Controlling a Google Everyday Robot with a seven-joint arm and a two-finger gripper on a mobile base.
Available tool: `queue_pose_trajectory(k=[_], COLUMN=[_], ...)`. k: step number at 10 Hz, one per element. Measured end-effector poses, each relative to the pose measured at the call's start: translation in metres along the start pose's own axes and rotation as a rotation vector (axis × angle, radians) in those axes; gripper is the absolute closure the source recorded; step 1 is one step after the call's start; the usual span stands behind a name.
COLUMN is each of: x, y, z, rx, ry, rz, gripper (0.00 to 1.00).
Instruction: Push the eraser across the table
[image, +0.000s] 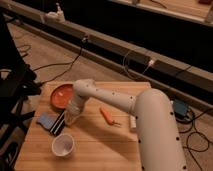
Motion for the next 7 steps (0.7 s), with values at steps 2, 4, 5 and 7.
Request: queue_pose_trajectory(k=[2, 4, 5, 7], x=[-0.012, -0.023, -0.023, -0.005], y=[-0.015, -0.024, -0.025, -0.017], z=[0.004, 0.008, 0.009, -0.006], rx=[0.005, 0.004, 0.000, -0.001], ry=[-0.007, -0.015, -0.008, 0.043], rz=[-0.036, -0.068, -0.078, -0.057], gripper=[1.00, 1.00, 1.00, 0.95])
